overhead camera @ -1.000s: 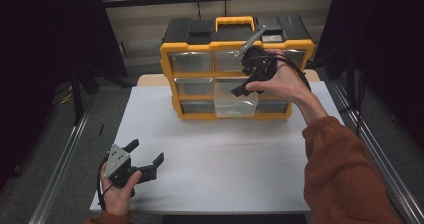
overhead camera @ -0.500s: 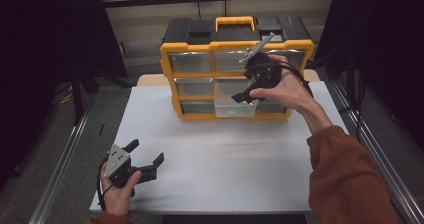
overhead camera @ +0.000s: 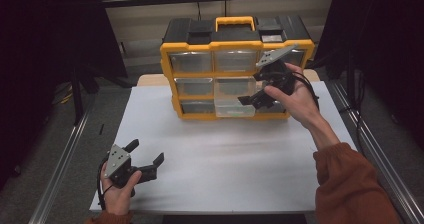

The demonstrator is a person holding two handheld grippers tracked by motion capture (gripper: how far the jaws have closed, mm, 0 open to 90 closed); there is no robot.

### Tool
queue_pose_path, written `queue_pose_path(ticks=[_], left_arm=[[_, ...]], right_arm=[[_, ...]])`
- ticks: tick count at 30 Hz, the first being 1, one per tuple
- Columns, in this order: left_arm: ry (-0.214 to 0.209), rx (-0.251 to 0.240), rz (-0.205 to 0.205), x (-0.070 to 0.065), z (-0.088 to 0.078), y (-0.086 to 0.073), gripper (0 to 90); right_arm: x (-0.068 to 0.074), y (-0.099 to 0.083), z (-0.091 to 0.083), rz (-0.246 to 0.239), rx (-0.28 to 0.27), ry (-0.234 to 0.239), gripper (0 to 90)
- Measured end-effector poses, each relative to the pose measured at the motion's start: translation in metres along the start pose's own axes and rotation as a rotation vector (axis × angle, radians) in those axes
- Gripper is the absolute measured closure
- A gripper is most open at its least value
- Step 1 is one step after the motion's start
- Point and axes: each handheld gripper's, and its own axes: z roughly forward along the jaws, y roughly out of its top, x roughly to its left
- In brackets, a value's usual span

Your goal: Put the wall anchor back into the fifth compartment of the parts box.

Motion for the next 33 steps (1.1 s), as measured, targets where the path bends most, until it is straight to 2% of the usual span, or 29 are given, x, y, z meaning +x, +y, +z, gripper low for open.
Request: queue_pose_path(ticks=[2, 5, 10, 11, 13, 19, 21, 24, 31, 33], left_arm=[[0.0, 0.0, 0.0, 0.0, 0.0, 0.0, 2.4], [0.002, 0.002, 0.003, 0.0, -0.001, 0.0, 2.4], [0.002, 0.001, 0.003, 0.0, -0.001, 0.0, 2.4], [0.002, 0.003, 0.005, 0.0, -0.001, 0.0, 2.4], [-0.003, -0.008, -0.011, 0.0, 0.0, 0.0, 2.4], [-0.004, 0.0, -0.003, 0.0, 0.0, 0.0, 2.4], [0.0, -0.007, -0.011, 0.0, 0.001, 0.0, 2.4], [0.013, 0.003, 0.004, 0.0, -0.001, 0.0, 2.4], [-0.002, 0.001, -0.001, -0.001, 0.0, 0.0, 2.4], [0.007, 0.001, -0.005, -0.001, 0.0, 0.0, 2.4]], right_arm=[[0.0, -0.007, -0.002, 0.03, -0.026, -0.007, 4.0], [0.0, -0.017, -0.002, 0.055, -0.038, -0.02, 4.3], [0.004, -0.044, -0.001, 0.113, -0.09, -0.049, 4.5], [0.005, -0.048, -0.001, 0.116, -0.101, -0.05, 4.3], [0.006, -0.059, -0.001, 0.128, -0.121, -0.08, 3.8], [0.008, -0.084, -0.004, 0.166, -0.173, -0.13, 3.5], [0.01, -0.093, -0.004, 0.174, -0.202, -0.128, 3.5], [0.015, -0.11, -0.003, 0.194, -0.235, -0.153, 3.6], [0.025, -0.145, 0.003, 0.212, -0.275, -0.197, 3.4], [0.027, -0.153, 0.002, 0.226, -0.287, -0.204, 3.3]])
